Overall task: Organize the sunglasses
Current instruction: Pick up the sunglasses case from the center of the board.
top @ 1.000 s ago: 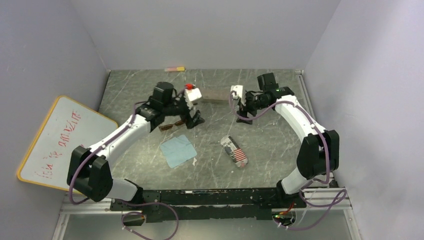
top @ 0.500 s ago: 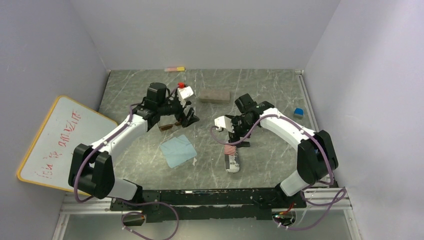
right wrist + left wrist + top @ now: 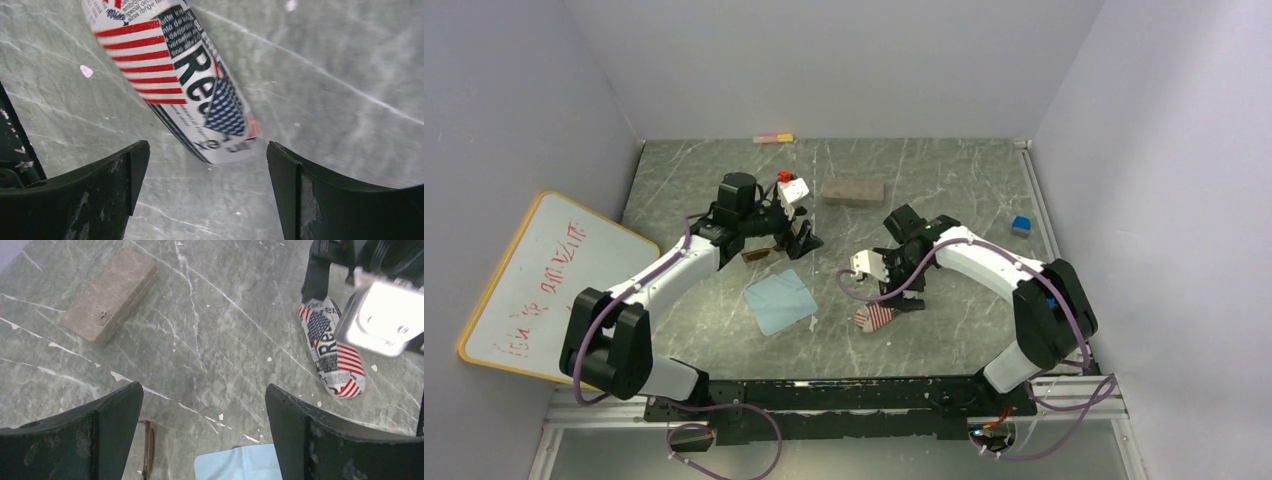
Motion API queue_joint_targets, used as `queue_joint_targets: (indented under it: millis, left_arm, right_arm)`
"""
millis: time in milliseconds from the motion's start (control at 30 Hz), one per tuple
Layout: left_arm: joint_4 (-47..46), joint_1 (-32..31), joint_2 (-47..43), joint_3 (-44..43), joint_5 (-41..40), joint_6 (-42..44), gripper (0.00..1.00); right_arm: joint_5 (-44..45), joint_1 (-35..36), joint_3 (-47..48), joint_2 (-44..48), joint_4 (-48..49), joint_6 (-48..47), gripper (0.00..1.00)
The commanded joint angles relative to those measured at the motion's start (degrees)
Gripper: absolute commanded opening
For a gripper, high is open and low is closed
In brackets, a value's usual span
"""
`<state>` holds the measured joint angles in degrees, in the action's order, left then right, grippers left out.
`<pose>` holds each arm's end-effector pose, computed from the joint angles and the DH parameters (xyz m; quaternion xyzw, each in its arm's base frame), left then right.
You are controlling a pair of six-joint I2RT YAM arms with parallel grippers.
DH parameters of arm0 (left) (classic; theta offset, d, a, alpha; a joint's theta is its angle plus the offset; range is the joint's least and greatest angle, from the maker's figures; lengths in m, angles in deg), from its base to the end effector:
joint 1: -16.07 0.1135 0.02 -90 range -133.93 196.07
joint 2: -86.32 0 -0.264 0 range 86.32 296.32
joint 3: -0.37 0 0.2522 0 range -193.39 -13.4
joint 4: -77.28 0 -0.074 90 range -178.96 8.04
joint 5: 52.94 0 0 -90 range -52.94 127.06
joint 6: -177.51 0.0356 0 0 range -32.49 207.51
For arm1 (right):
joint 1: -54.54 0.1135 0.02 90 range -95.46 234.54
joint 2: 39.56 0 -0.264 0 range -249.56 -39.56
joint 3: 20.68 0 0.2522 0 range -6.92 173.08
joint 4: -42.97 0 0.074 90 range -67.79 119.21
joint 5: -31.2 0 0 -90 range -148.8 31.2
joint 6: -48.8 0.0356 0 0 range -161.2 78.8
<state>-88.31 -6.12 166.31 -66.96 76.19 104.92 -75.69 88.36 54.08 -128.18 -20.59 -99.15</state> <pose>0.2792 -0.1381 0.2720 0.4367 0.6970 -0.3059 0.4795 0.2286 0.1656 0.2115 -0.7171 0.6729 0.1201 0.1365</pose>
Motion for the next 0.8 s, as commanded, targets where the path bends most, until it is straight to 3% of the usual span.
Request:
queue_joint_targets:
  millis: [0, 767]
  left_arm:
    - [-2.96, -0.04, -1.55, -0.05, 1.15, -1.96, 0.96]
    - [-3.82, -0.04, -2.03, 0.89, 0.67, -2.31, 0.96]
  right_arm:
    - [-0.7, 1.0, -3.62, -3.63, 3.1, 1.52, 0.91]
    - [-5.98, 1.69, -0.6, -5.58, -0.74, -1.02, 0.85]
